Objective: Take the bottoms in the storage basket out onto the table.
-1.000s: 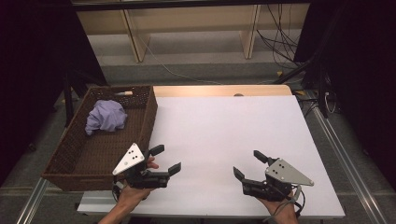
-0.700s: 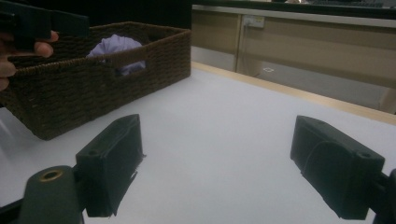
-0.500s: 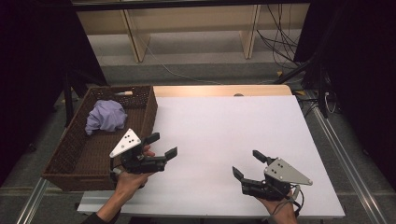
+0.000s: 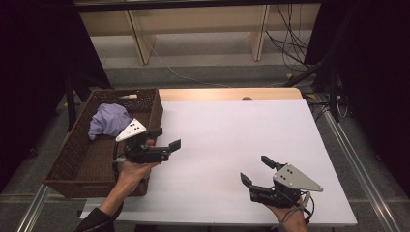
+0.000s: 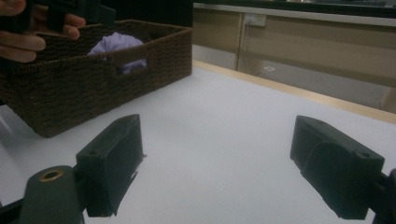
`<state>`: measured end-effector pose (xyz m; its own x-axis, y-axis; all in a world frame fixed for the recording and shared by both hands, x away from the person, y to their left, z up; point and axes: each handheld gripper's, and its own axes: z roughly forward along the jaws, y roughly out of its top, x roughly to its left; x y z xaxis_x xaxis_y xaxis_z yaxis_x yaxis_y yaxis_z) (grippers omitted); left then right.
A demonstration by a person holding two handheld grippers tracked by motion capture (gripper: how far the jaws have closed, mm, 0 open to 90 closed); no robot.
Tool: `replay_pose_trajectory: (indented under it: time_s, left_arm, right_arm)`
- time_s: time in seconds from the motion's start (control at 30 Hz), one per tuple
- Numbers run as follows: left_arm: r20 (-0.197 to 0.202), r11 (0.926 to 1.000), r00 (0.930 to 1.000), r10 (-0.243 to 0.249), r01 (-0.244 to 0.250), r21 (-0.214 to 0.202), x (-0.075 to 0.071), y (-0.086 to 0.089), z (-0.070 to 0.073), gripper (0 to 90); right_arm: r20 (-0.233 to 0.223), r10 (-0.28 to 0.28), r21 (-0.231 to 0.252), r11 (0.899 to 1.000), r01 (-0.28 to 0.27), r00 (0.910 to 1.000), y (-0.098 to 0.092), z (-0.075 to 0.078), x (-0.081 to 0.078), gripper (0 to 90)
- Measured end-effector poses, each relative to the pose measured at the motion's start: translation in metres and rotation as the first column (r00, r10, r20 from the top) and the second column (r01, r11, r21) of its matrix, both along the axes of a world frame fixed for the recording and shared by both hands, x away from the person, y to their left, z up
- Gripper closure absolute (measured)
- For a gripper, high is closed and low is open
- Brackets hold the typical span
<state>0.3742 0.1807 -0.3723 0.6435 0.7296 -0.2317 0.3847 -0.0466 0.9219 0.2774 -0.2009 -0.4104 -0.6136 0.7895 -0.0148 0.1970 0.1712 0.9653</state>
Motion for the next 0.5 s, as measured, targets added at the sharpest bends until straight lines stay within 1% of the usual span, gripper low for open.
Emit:
replay_pose_trajectory:
  time_s: [0.07,0.1,0.27,0.4,0.43,0.47,0.5]
  left_arm:
    - [-0.004,1.0,1.0,0.005,-0.005,-0.003,0.002,0.001,0.0,10.2]
    - [-0.009,0.9999,0.9999,0.014,-0.014,-0.009,0.005,0.004,0.001,10.3]
    - [-0.017,0.9995,0.9994,0.029,-0.029,-0.012,0.012,0.008,0.002,10.5]
    - [-0.021,0.9994,0.9992,0.034,-0.034,-0.001,0.016,0.01,0.001,10.5]
    - [-0.025,0.999,0.9987,0.045,-0.045,0.004,0.019,0.012,0.002,10.5]
    - [-0.025,0.999,0.9987,0.045,-0.045,0.004,0.019,0.012,0.002,10.5]
    - [-0.026,0.9984,0.9981,0.055,-0.055,0.015,0.023,0.015,0.002,10.5]
  right_arm:
    - [0.002,0.0,0.0,1.0,0.0,1.0,0.0,0.0,0.0,17.8]
    - [0.003,0.0,0.002,1.0,0.0,1.0,0.0,0.0,0.0,17.8]
    - [0.001,-0.001,0.004,1.0,0.001,1.0,0.0,0.0,0.0,17.8]
    - [0.004,-0.002,0.002,1.0,0.002,1.0,0.0,0.0,-0.001,17.9]
    - [0.003,-0.003,0.001,1.0,0.003,1.0,0.0,0.0,-0.001,17.9]
    - [0.002,-0.004,0.0,1.0,0.004,1.0,0.0,0.0,-0.001,17.9]
    - [0.0,-0.004,0.001,1.0,0.004,1.0,0.0,0.0,0.0,17.9]
